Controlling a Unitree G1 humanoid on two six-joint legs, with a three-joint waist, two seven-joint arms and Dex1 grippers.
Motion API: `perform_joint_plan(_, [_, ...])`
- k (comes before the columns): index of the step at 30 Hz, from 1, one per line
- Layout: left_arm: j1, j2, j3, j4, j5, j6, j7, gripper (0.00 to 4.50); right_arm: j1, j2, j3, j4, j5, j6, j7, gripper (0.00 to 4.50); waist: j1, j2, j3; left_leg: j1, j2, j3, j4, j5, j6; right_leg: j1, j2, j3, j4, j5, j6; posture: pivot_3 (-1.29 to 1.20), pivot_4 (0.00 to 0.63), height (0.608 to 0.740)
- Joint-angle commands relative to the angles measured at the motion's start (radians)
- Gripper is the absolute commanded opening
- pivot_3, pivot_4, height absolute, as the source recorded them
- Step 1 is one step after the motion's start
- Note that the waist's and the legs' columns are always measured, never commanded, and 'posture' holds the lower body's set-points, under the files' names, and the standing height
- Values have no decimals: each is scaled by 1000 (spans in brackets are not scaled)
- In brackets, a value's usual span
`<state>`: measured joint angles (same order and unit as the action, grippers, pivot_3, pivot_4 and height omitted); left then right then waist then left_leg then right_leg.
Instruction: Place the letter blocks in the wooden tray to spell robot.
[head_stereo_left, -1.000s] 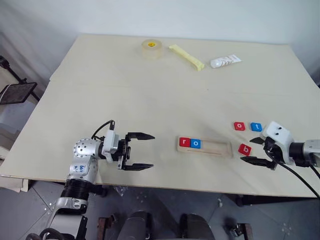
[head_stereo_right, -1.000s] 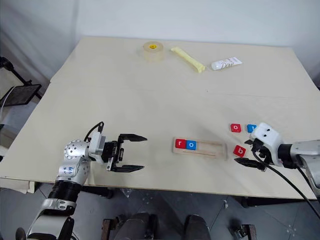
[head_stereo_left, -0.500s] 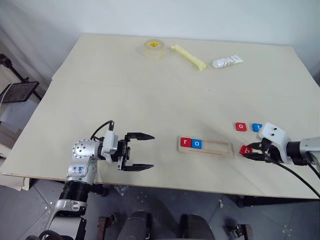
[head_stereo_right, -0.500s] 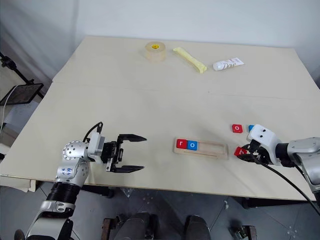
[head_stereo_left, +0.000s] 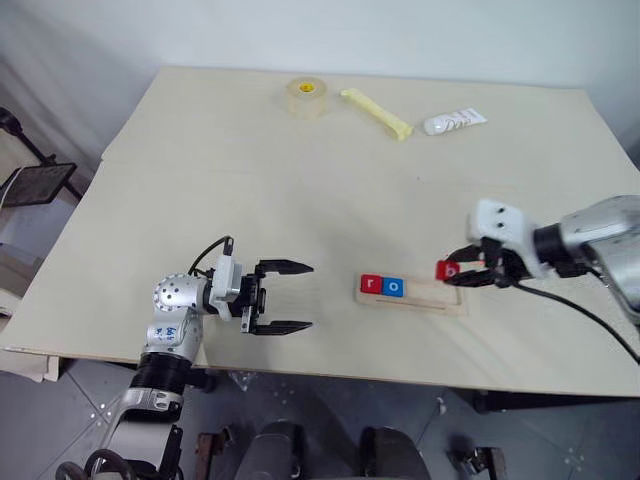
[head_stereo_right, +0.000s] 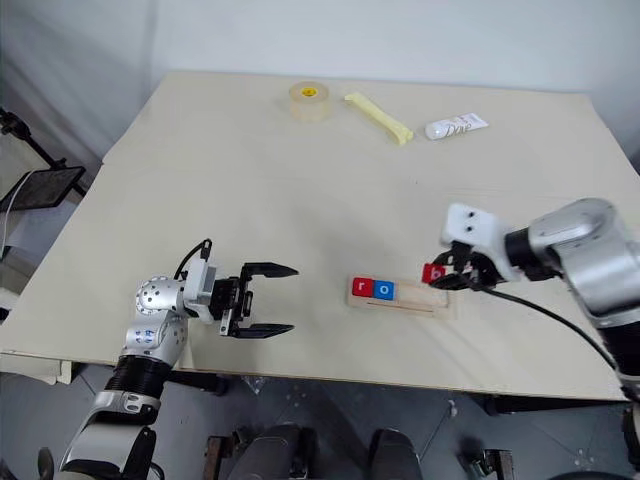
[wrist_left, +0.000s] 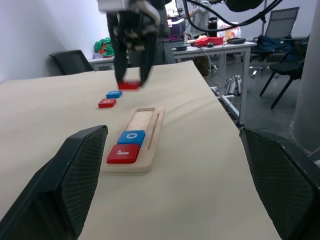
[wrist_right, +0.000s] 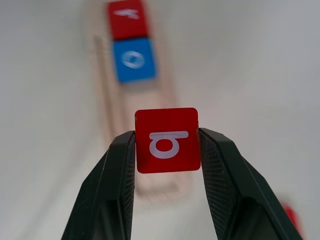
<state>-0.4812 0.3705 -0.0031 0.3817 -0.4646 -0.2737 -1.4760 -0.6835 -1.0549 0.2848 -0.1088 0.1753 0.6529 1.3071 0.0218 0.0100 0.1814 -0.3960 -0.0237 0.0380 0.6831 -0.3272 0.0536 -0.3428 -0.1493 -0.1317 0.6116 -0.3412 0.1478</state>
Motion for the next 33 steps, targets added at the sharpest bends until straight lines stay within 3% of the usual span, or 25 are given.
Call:
perform_joint_plan(1, [-2, 2, 7, -17, -2, -15, 2, 4500, -46, 35, 42, 6, -49, -27, 5, 1464, -1, 0, 0, -1, 0, 0, 0, 0, 0, -1, 0, 0, 0, 0, 0, 0, 150, 740])
perform_joint_plan(10, [41, 21, 16, -65, -9, -11, 17, 4500, -98, 128, 131, 84, -151, -67, -4, 1464, -5, 0, 0, -1, 0, 0, 0, 0, 0, -2, 0, -1, 1, 0, 0, 0, 150, 740])
perform_joint_plan(22, [43, 24, 14, -71, -8, -14, 35, 4500, -96, 153, 139, 93, -190, -91, 40, 1464, -7, 0, 0, -1, 0, 0, 0, 0, 0, -2, 0, -1, 1, 0, 0, 0, 150, 740])
perform_joint_plan(31, [39, 21, 11, -68, -8, -18, 36, 4500, -78, 165, 124, 46, -188, -47, 31, 4449, -8, 0, 0, -1, 0, -1, 0, 0, 0, -2, 0, -1, 2, 0, 0, 0, 150, 740])
perform_joint_plan(33, [37, 21, 10, -65, -8, -19, 34, 4500, -70, 157, 113, 26, -180, -34, 30, 4482, -8, 0, 0, -1, 0, 0, 0, 0, 0, -2, 0, -1, 2, 0, 0, 0, 150, 740])
